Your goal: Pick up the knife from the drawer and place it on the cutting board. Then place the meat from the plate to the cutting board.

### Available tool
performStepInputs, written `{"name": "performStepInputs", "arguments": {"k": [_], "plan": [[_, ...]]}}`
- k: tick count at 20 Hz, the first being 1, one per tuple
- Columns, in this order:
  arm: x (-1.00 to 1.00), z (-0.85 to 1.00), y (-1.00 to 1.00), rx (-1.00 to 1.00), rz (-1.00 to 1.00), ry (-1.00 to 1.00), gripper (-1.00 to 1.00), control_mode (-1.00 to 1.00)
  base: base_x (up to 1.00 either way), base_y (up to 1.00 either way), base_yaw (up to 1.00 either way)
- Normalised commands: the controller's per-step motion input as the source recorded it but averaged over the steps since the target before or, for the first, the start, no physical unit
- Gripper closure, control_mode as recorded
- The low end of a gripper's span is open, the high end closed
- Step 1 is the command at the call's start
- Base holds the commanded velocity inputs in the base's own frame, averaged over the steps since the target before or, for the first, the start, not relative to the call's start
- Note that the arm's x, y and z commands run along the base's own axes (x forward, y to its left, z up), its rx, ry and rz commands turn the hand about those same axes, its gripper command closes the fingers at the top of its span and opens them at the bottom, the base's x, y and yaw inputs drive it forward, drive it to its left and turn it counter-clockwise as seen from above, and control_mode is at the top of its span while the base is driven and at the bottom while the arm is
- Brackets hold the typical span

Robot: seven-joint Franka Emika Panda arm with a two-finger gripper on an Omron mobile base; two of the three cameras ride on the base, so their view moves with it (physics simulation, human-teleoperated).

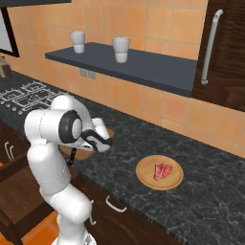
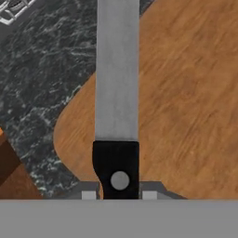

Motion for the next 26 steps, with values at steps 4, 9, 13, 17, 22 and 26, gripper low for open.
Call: {"name": "performStepInputs", "arguments": {"k": [4, 9, 13, 17, 22, 26], "plan": [[1.0, 1.0, 0.58, 0.0, -0.15, 0.49, 1.0, -1.0, 0.0, 0.0, 0.0], [1.0, 1.0, 0.51, 0.0, -0.16, 0.45, 1.0, -1.0, 0.0, 0.0, 0.0], [1.0, 1.0, 0.44, -0.02, -0.2, 0.38, 1.0, -1.0, 0.0, 0.0, 0.0], [1.0, 1.0, 0.38, -0.15, -0.25, 0.36, 1.0, -1.0, 0.0, 0.0, 0.0], [1.0, 1.0, 0.35, -0.17, -0.19, 0.3, 1.0, -1.0, 0.0, 0.0, 0.0], [0.72, 1.0, 0.59, -0.08, -0.34, 0.49, -1.0, -1.0, 0.0, 0.0, 0.0]]}}
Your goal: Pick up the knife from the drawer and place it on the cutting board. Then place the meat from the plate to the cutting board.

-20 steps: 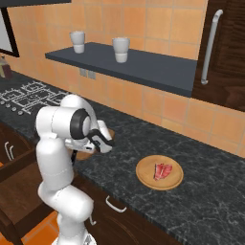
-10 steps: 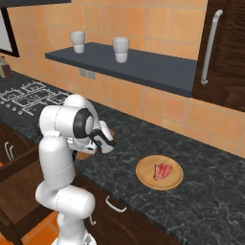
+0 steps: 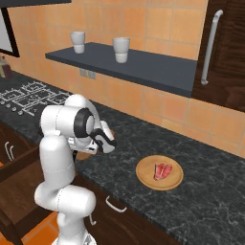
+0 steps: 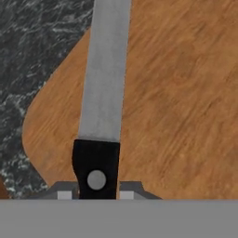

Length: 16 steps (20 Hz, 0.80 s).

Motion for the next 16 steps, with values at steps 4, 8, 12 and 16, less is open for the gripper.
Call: {"name": "performStepInputs", "arguments": {"k": [4, 8, 12, 16], "plan": [[0.78, 0.52, 0.47, -0.15, -0.39, 0.41, -1.0, -1.0, 0.0, 0.0, 0.0], [0.2, -0.04, 0.02, -0.02, 0.0, 0.02, -1.0, -1.0, 0.0, 0.0, 0.0], [0.31, 0.76, 0.0, -0.29, 0.0, -0.17, -1.0, -1.0, 0.0, 0.0, 0.0], [0.32, 1.0, 0.0, -0.24, 0.0, -0.18, -1.0, -1.0, 0.0, 0.0, 0.0]]}}
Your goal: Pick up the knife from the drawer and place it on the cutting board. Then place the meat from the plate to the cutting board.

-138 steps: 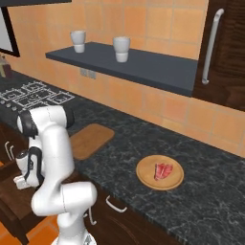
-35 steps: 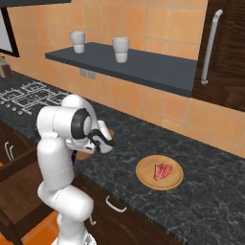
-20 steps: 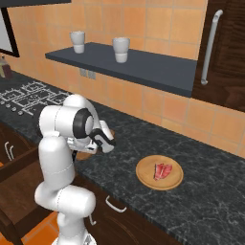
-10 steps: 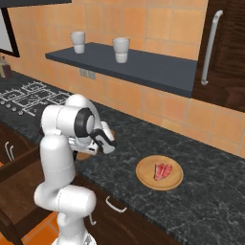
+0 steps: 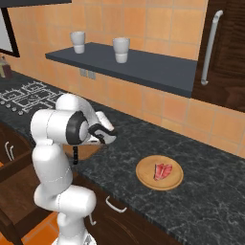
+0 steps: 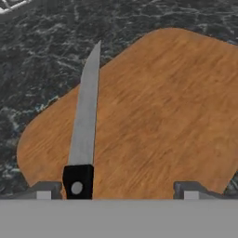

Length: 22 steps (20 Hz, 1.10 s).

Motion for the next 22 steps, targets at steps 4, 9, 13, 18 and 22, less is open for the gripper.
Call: {"name": "performStepInputs", "arguments": {"k": [4, 9, 13, 18, 22], "plan": [[0.0, 1.0, 0.0, -0.2, 0.01, -0.1, -1.0, -1.0, 0.0, 0.0, 0.0], [-0.62, 1.0, -0.02, 0.0, -0.02, 0.1, -1.0, -1.0, 0.0, 0.0, 0.0], [-0.48, 1.0, -0.33, -0.08, -0.13, 0.13, -1.0, -1.0, 0.0, 0.0, 0.0], [-0.02, 1.0, -0.41, -0.21, -0.22, 0.21, -1.0, -1.0, 0.0, 0.0, 0.0], [0.22, 1.0, -0.31, -0.07, -0.31, 0.18, -1.0, -1.0, 0.0, 0.0, 0.0]]}}
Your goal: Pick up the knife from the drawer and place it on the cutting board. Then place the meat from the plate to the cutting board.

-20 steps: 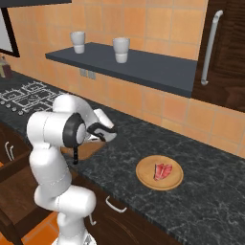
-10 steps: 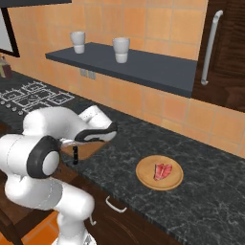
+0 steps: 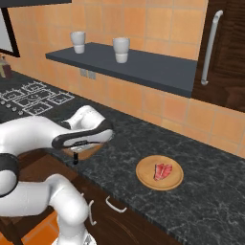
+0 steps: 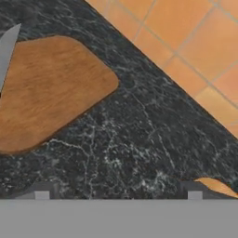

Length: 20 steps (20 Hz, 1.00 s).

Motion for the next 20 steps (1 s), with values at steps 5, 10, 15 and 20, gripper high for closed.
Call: {"name": "performStepInputs", "arguments": {"k": [5, 10, 15, 20], "plan": [[0.34, 1.0, -0.27, -0.01, -0.33, 0.22, -1.0, -1.0, 0.0, 0.0, 0.0], [0.14, 1.0, -0.61, 0.05, -0.3, 0.26, -1.0, -1.0, 0.0, 0.0, 0.0], [-0.11, 1.0, -0.93, 0.29, -0.22, 0.17, -1.0, -1.0, 0.0, 0.0, 0.0], [-0.46, 0.45, -0.51, 0.48, -0.02, 0.05, -1.0, -1.0, 0.0, 0.0, 0.0]]}}
